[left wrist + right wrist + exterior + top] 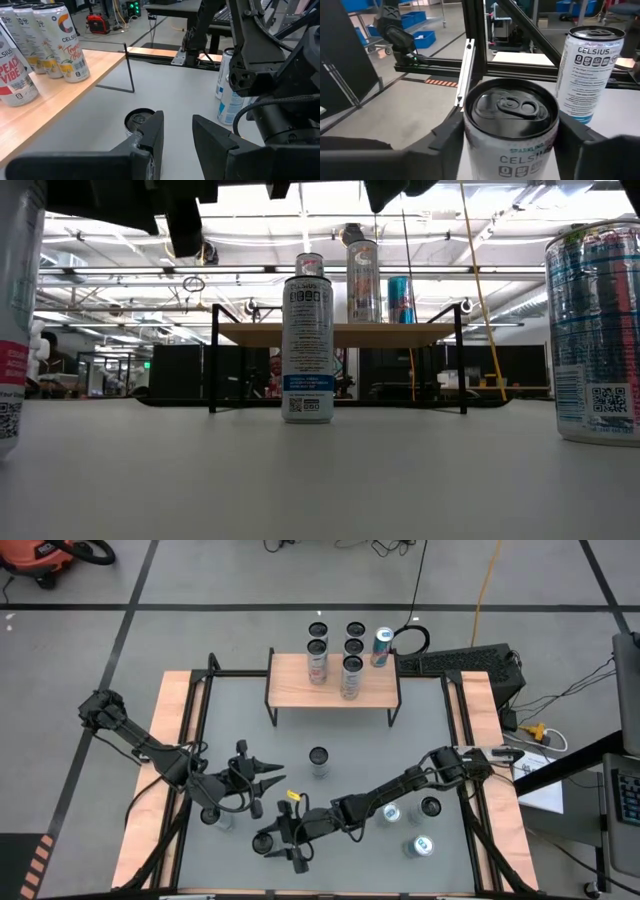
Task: Place canned beverage on shelf
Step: Put the white pink soda can on the shelf aligned with the other white pink soda cans
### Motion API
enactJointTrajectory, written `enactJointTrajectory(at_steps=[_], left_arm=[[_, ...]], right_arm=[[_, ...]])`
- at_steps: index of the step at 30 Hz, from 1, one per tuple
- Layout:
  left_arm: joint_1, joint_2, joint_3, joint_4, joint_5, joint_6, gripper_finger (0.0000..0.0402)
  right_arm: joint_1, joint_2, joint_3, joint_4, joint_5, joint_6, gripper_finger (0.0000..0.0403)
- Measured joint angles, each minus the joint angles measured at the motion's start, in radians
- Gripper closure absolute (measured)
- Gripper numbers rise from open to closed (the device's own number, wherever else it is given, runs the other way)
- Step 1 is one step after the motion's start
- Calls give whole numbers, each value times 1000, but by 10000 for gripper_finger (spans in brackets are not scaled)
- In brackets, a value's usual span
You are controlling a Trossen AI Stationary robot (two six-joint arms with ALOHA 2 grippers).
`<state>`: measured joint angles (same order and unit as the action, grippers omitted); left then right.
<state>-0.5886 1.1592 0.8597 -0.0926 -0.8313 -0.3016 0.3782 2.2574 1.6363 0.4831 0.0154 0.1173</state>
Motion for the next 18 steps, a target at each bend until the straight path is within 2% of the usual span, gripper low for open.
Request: enactJointTrajectory(at_steps=[5, 9, 15, 18], left_arm=[[-1, 0, 0, -34, 1, -11, 298], [-1, 0, 0, -68, 21, -34, 298], [-10, 0, 0, -94, 23, -34, 298], [-20, 0, 0, -164, 22, -62, 298]], right_arm=[[0, -10, 0, -17, -31, -20, 254], [-6, -54, -1, -107, -77, -67, 253], [-17, -158, -1, -292, -72, -198, 247], [-24, -188, -1, -381, -72, -234, 250]])
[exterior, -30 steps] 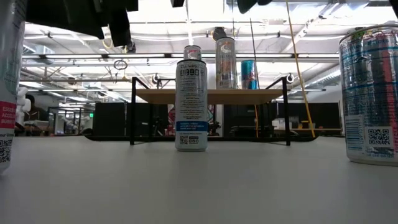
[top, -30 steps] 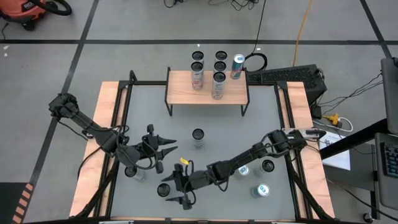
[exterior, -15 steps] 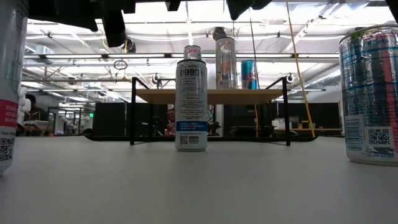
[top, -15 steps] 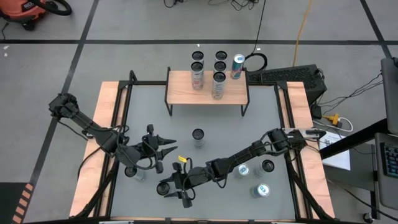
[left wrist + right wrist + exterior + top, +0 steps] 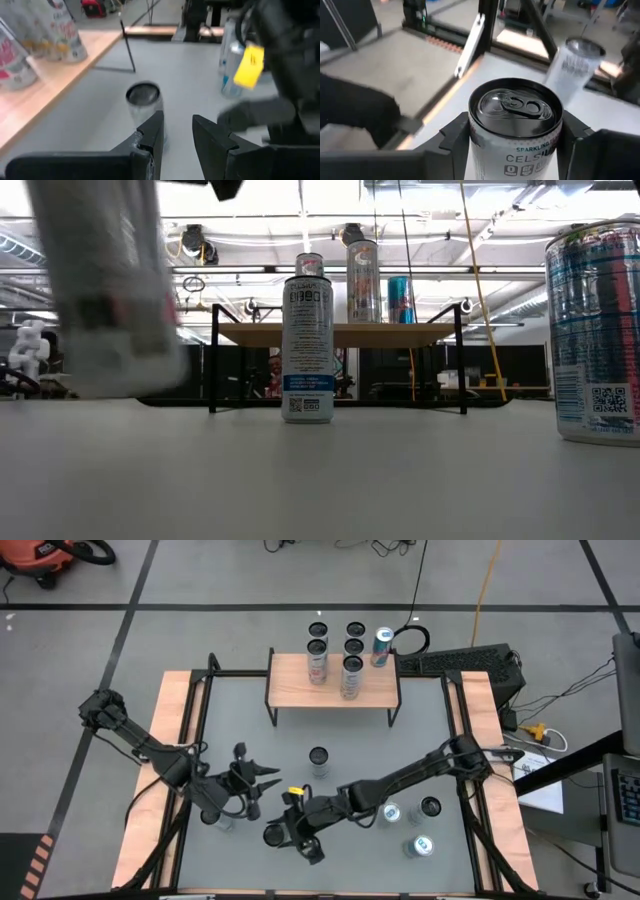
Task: Place canned beverage on shelf
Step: Put the white pink soda can on the shelf aligned with the other white pink soda cans
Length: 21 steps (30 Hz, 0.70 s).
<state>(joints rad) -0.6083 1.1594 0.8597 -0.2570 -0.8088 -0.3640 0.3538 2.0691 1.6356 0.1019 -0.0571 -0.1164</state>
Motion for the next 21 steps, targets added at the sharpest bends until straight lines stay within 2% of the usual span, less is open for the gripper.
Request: enactJointTrajectory(at_steps=[5, 9, 15, 21], left_arm=[[-26, 0, 0, -148, -37, -105, 298], [-63, 0, -19, -196, -83, -124, 298], [-121, 0, -95, -195, -128, -136, 298], [-163, 0, -194, -127, -111, -256, 297]], right_arm=[[-15, -20, 0, -71, -9, -8, 247], [-37, -20, 0, -62, -117, -5, 249], [-60, -10, -15, -58, -207, -25, 248], [-110, -10, -15, -54, -333, -67, 249]])
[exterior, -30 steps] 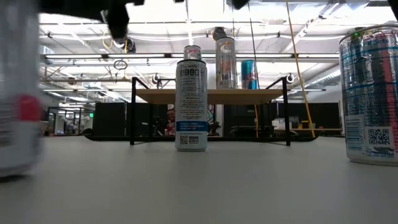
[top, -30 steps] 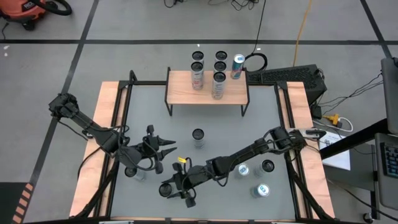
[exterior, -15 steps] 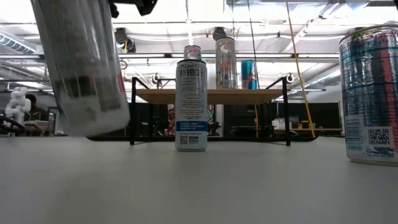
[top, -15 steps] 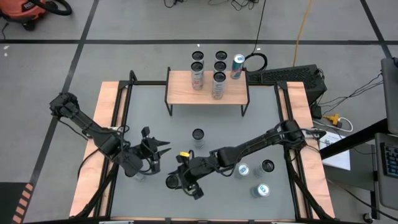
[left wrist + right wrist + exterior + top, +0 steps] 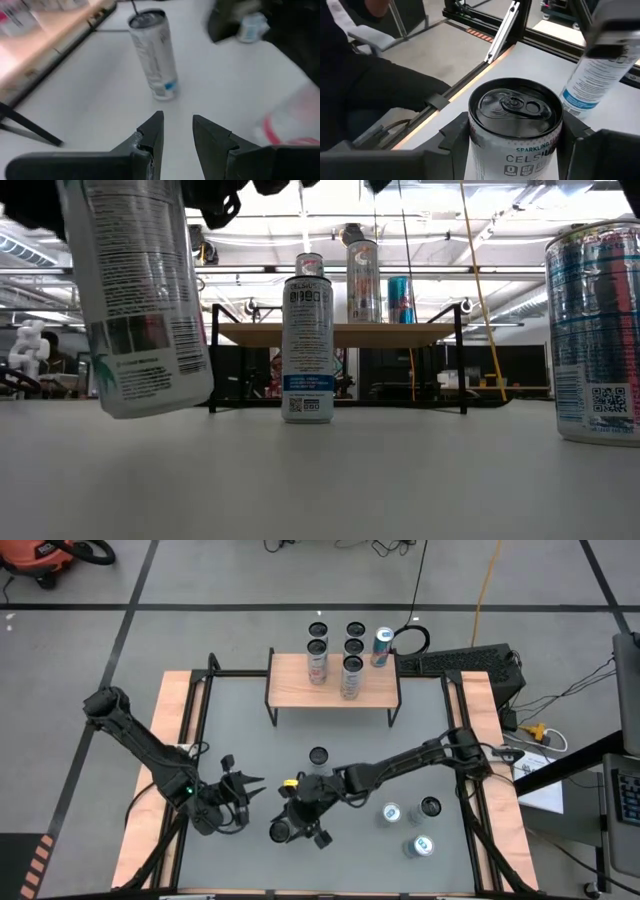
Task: Place canned beverage on shelf
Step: Put the white pink soda can on the shelf aligned with the other white pink soda cans
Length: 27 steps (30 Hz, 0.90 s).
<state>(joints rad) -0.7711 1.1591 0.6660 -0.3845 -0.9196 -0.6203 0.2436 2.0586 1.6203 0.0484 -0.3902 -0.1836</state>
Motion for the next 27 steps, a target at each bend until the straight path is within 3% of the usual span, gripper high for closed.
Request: enactJointTrajectory(at_steps=[5, 17, 21, 27], left_arm=[[-30, 0, -54, 86, 6, -42, 273], [-44, 0, -55, 145, 21, -27, 109], [-44, 0, -55, 194, 68, -17, 89], [-43, 17, -55, 355, 113, 133, 86]], right_arm=[[-58, 0, 0, -1, -106, -5, 248], [-127, -56, -1, -15, -210, -38, 245], [-137, -89, -1, -45, -215, -64, 246], [-146, -117, -1, -27, -216, -106, 244]])
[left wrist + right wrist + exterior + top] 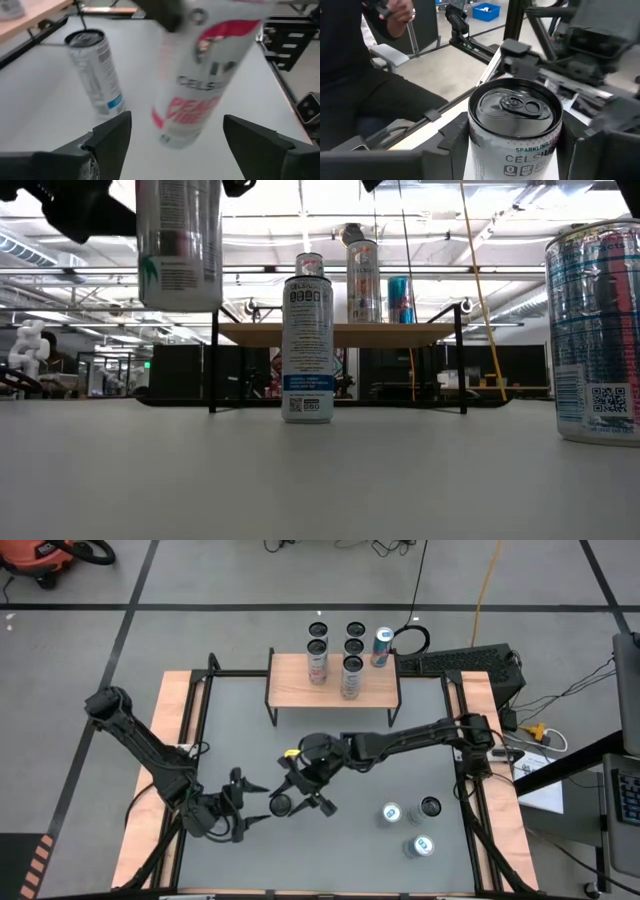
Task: Place canned beverage on shelf
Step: Put the white pink soda can on the shelf aligned with the other white pink soda cans
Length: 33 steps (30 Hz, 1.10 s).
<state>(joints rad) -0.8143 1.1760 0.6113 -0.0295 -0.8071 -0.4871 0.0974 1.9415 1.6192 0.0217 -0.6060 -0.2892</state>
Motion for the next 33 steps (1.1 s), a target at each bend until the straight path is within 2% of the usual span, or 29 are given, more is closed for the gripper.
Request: enactJointTrajectory(at_steps=[5, 13, 21, 29, 33], left_arm=[[3, 39, 0, 65, -5, 32, 85], [31, 127, 0, 157, -78, 37, 85], [55, 187, 0, 371, -91, 244, 88], [56, 186, 0, 371, -86, 261, 158], [56, 186, 0, 371, -86, 259, 164]], right_arm=[[-5, 0, 0, 25, 3, -4, 244], [-5, 0, 0, 103, 5, -10, 244], [-4, 0, 0, 162, 3, -5, 243], [-4, -2, 0, 161, 8, 47, 243], [-4, -2, 0, 155, 8, 55, 243]])
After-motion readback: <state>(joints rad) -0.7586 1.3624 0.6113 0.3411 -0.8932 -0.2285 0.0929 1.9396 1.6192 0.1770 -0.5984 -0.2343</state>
